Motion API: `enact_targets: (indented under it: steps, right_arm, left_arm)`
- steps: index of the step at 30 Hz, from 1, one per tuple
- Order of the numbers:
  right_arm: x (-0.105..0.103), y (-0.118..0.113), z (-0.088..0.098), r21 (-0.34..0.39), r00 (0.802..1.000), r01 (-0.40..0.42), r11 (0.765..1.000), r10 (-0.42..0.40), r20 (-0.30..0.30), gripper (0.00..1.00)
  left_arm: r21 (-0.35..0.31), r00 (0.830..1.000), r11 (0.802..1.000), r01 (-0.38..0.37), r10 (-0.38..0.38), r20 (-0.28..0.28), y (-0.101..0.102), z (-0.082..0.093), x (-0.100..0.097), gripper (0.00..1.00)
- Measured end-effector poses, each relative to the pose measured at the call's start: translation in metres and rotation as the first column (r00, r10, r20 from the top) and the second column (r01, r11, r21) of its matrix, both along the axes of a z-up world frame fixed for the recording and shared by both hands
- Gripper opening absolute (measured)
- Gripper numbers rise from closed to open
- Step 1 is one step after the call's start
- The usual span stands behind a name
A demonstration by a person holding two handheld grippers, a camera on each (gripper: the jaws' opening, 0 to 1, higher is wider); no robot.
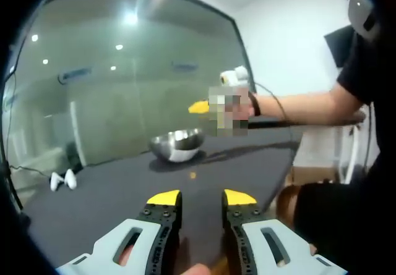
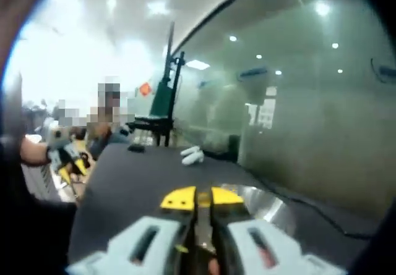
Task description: Pick up the QQ candy scattered on the table and place it into the stainless steel bowl on the table
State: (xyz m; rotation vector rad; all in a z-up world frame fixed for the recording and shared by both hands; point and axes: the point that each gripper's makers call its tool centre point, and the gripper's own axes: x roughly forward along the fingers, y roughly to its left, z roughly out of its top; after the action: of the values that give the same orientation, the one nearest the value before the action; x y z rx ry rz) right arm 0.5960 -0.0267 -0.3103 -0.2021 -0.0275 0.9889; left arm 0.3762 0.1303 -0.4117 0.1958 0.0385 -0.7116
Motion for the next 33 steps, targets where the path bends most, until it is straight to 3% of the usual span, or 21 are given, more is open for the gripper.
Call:
enact_targets:
  steps: [5,10,22,33]
  right_arm:
    - [0.035,-0.002,0.015,0.04,0.998,0.064,0.997,-0.063,-0.019,0.09]
    - [0.058,-0.002,0.003,0.034,0.993,0.112,0.993,-0.11,-0.05,0.09]
    - [0.065,-0.004,-0.023,-0.012,0.991,0.123,0.992,-0.124,-0.049,0.14]
    - [0.06,-0.017,-0.024,-0.004,0.988,0.144,0.99,-0.144,-0.062,0.14]
  left_arm:
    - [0.005,1.0,1.0,-0.003,0.003,-0.011,-0.002,-0.004,0.003,0.27]
    - [0.004,1.0,1.0,-0.002,0.002,-0.009,-0.003,-0.002,0.003,0.27]
    - [-0.013,1.0,1.0,-0.001,0.001,-0.022,-0.001,-0.003,0.004,0.27]
    - [-0.01,1.0,1.0,0.003,-0.003,-0.027,-0.002,-0.006,0.001,0.27]
